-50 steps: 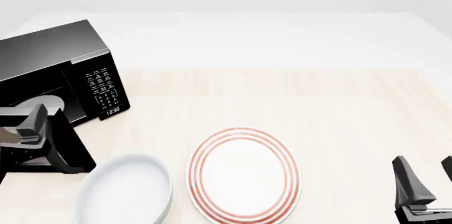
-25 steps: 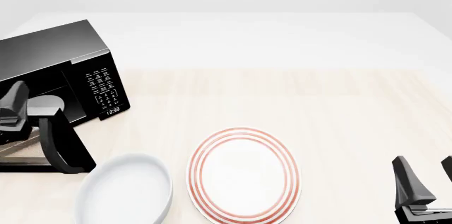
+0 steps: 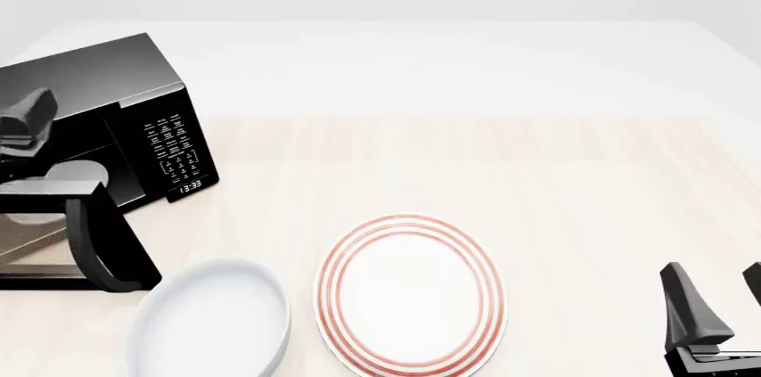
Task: Open the microwave.
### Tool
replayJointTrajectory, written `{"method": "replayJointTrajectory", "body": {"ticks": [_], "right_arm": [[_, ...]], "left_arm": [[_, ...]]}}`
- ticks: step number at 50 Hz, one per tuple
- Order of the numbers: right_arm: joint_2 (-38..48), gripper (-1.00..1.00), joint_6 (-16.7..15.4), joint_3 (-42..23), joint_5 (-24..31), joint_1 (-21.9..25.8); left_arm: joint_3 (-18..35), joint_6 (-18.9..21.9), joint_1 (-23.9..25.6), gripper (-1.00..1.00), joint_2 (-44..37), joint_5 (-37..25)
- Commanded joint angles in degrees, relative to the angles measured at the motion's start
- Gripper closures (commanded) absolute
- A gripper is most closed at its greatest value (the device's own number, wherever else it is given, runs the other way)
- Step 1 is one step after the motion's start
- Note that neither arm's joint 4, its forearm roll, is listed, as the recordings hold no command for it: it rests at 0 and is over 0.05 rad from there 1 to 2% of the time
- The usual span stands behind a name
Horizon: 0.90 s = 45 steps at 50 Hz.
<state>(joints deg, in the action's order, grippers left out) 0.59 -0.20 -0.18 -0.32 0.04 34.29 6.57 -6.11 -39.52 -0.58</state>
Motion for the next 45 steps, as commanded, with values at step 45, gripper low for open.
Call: {"method": "replayJointTrajectory", "body": {"ticks": [45], "right_arm": [[0.00,-1.00,0.01,0.00,0.00,0.00]], "left_arm": [[15.98,1.03,-1.41,-1.00,-21.63,-17.34]]}}
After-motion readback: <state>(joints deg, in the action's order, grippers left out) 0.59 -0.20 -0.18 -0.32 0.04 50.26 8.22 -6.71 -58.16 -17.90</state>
